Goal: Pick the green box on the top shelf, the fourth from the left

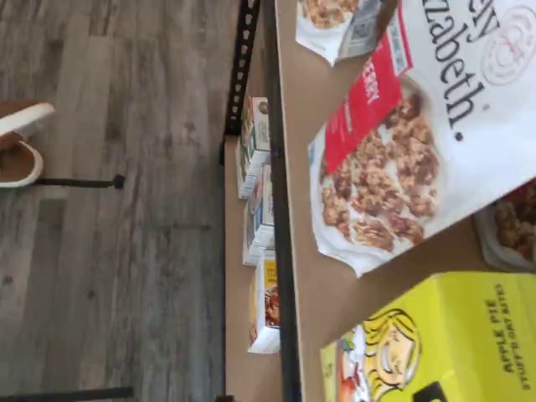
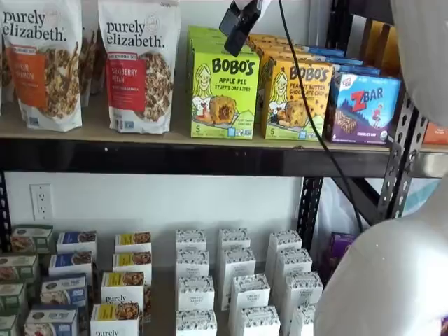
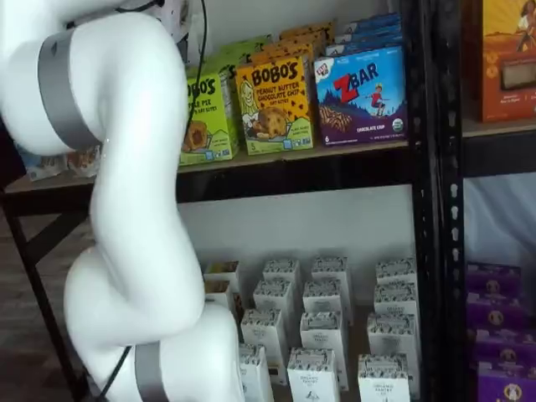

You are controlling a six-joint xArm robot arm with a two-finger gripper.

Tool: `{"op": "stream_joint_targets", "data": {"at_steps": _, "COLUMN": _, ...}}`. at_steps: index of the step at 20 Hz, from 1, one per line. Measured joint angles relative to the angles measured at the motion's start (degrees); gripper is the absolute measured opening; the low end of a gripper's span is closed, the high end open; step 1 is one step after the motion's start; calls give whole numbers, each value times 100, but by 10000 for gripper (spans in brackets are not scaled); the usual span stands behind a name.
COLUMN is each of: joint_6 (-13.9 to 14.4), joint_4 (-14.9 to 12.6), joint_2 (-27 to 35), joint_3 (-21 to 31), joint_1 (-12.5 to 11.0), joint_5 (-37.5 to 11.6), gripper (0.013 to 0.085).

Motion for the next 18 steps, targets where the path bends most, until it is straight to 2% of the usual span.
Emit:
{"op": "stream_joint_targets", "data": {"at_steps": 11, "joint_6": -294, "joint_4": -183, "joint_2": 493, "joint_3": -218, "joint_1": -183, "joint_5": -302, "gripper": 850}}
{"op": "stream_joint_targets", "data": {"at_steps": 18, "joint_6": -379, "joint_4": -394, "joint_2": 775, "joint_3": -403, "joint_1": -209, "joint_5": -272, "gripper": 850}}
